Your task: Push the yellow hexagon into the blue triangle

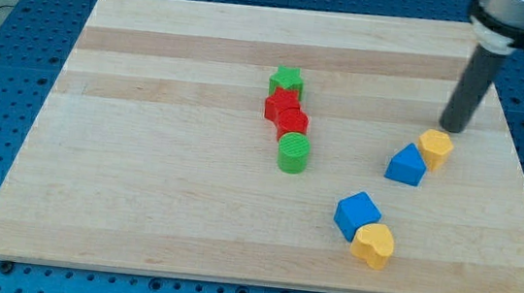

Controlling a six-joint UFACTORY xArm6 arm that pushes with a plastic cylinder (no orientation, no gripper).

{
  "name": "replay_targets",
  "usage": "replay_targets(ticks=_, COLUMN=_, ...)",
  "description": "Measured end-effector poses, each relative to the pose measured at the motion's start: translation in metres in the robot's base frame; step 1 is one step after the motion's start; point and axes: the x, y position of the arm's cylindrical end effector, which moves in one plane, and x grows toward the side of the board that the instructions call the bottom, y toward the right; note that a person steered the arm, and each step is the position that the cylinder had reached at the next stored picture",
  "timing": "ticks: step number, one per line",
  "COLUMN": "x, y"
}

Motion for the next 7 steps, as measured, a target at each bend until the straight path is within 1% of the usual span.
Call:
replay_targets(ticks=1, x=0.03, y=0.042)
replay_targets(ticks=2, x=0.052, y=0.051)
replay_targets(ticks=3, x=0.053, y=0.044)
replay_targets(ticks=7, x=0.016, y=-0.043)
